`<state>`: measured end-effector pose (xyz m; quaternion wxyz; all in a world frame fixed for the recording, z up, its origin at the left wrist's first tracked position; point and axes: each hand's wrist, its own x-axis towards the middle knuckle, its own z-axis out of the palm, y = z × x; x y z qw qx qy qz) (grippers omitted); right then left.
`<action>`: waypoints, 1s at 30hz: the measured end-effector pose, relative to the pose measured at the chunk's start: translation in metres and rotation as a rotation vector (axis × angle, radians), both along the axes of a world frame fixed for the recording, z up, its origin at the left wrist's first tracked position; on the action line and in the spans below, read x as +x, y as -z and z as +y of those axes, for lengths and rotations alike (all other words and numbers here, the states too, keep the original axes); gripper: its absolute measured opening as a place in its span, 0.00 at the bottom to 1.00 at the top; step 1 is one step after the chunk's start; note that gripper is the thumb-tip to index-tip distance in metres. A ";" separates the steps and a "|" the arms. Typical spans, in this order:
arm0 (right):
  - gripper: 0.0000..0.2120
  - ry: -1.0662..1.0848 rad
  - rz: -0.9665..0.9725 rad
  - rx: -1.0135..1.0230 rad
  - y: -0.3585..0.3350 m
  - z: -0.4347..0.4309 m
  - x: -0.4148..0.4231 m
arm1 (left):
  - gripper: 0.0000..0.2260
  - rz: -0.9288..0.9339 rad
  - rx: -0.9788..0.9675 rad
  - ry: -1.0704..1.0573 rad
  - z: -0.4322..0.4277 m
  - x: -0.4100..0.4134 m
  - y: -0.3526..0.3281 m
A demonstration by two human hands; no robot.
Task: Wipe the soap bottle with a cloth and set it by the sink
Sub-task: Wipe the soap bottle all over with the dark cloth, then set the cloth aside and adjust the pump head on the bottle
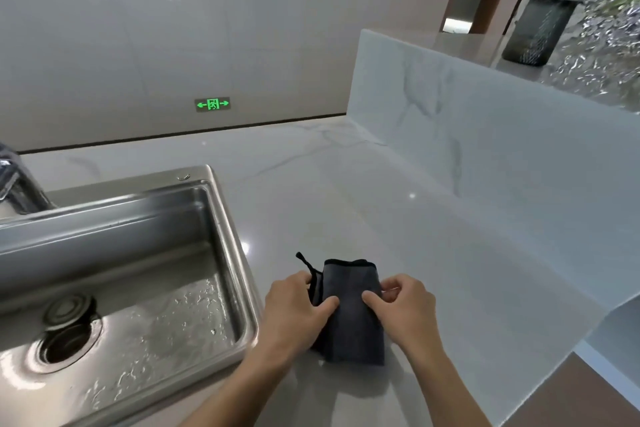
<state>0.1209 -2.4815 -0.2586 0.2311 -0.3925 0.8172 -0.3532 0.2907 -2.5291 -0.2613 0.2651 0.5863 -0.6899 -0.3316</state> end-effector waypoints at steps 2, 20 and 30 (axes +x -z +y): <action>0.12 -0.041 0.031 0.003 -0.001 -0.001 -0.004 | 0.10 0.003 0.000 -0.037 0.003 0.002 -0.001; 0.07 -0.557 -0.395 -0.513 -0.088 0.055 0.136 | 0.08 0.233 -0.416 -0.367 0.133 0.135 -0.104; 0.09 -0.818 -0.452 -0.511 -0.096 0.114 0.312 | 0.08 0.240 -0.488 -0.561 0.222 0.301 -0.110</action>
